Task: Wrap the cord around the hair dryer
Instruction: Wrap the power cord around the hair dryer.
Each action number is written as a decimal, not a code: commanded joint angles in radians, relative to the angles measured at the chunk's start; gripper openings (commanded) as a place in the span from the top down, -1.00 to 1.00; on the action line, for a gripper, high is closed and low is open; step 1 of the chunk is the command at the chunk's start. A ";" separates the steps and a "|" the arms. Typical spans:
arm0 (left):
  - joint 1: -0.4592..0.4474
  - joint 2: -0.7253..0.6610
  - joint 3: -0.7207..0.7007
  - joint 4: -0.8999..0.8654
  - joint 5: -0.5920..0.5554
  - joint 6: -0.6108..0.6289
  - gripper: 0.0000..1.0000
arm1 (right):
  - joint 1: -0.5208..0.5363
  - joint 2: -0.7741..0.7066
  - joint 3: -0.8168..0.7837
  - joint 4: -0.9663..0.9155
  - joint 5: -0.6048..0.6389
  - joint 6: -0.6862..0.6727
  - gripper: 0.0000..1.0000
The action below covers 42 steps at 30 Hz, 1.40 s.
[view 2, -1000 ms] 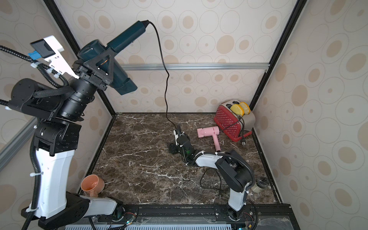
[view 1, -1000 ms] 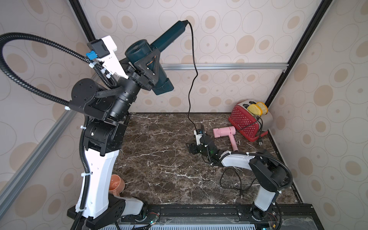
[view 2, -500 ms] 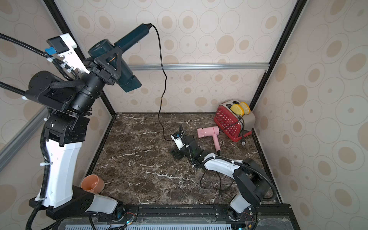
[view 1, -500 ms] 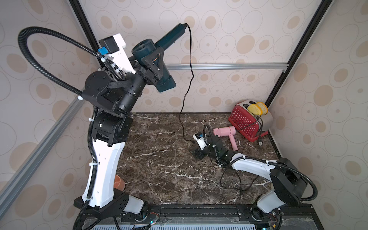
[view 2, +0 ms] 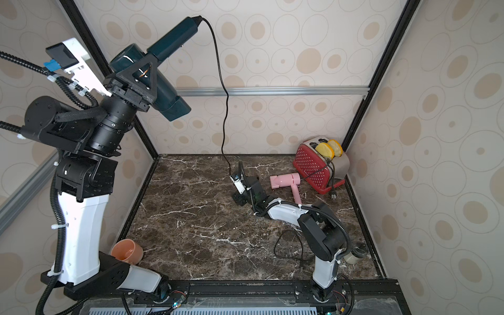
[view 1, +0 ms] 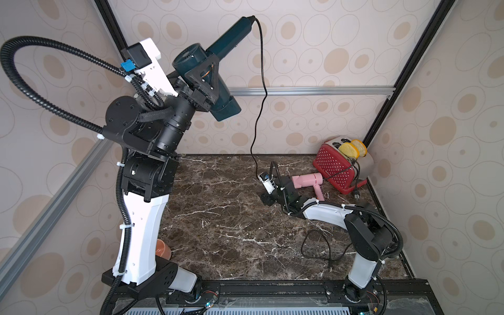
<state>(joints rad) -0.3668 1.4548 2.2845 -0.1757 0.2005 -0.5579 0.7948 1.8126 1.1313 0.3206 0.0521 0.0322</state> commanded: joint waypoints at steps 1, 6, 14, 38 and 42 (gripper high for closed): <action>-0.004 -0.025 0.053 0.084 0.008 -0.029 1.00 | -0.016 0.034 0.045 0.016 0.011 -0.053 -0.49; -0.003 -0.021 0.053 0.097 0.018 -0.054 1.00 | -0.023 0.119 0.162 -0.040 -0.093 -0.087 -0.39; -0.004 -0.026 0.051 0.109 0.014 -0.059 1.00 | -0.024 0.199 0.229 -0.035 -0.147 -0.022 0.60; 0.007 0.017 0.005 -0.096 -0.031 0.287 1.00 | -0.016 -0.523 -0.126 -0.453 -0.357 0.010 1.00; 0.048 0.058 -0.018 -0.143 0.039 0.307 1.00 | -0.006 -0.682 -0.040 -0.681 -0.330 -0.043 1.00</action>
<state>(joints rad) -0.3439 1.4853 2.2780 -0.2985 0.1947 -0.3218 0.7818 1.2098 1.0302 -0.1345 -0.2771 0.0532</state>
